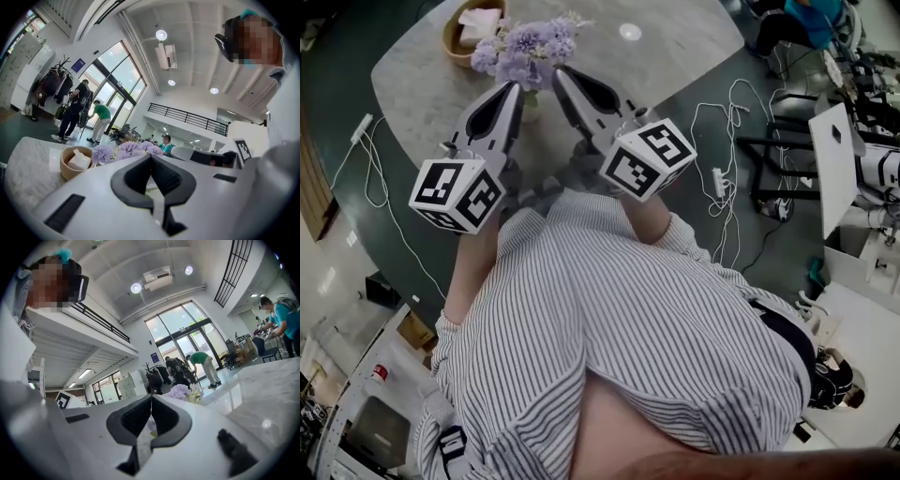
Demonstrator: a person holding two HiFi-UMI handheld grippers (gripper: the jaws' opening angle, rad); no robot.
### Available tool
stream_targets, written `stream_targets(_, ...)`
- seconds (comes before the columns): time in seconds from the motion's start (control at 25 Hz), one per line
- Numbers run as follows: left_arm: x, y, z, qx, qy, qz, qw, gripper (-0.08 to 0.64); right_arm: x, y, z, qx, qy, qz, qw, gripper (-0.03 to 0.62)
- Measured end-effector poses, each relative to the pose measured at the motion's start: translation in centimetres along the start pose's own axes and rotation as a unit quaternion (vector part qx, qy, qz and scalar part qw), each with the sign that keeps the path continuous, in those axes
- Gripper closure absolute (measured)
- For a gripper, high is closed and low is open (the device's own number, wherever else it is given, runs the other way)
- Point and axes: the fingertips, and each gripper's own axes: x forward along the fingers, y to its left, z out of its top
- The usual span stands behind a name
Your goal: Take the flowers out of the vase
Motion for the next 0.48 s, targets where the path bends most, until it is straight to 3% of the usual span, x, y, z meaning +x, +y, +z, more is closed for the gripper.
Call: stream_targets(0.48, 0.3, 0.8, -1.2, -0.013, 0.008, 0.021, 0.9997, 0.551, -1.7, -3.2, 0.0, 0.011, -0.013, -0.022, 1.000, 0.572)
